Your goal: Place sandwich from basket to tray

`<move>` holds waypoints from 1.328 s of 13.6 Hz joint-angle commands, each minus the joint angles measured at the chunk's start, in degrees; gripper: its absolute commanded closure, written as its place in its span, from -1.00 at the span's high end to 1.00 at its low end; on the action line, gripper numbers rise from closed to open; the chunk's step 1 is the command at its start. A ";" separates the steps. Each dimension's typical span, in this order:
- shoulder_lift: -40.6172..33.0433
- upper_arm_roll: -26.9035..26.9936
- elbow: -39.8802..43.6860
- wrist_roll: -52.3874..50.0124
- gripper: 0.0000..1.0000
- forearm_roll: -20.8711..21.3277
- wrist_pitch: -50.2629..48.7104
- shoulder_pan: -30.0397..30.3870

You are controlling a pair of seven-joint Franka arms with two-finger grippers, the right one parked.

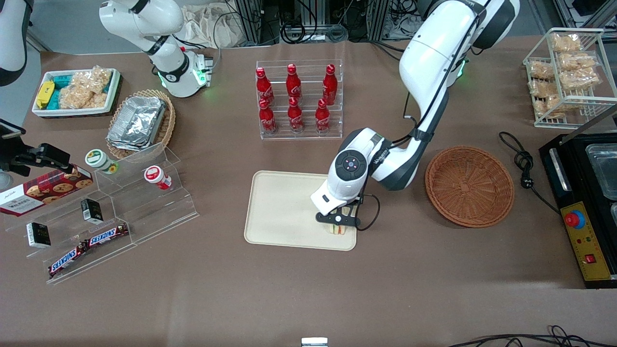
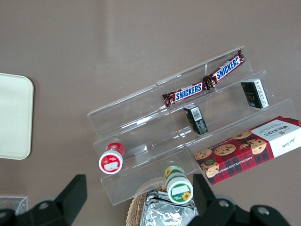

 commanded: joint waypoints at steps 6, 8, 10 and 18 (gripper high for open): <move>-11.33 0.68 -0.21 0.41 0.99 -0.33 -12.02 4.18; -15.10 0.59 -0.30 0.41 0.99 -0.33 -16.48 6.56; -19.67 1.12 -0.38 0.32 0.99 0.28 -24.56 9.19; -42.95 1.30 -21.27 0.33 0.99 0.29 -27.33 22.65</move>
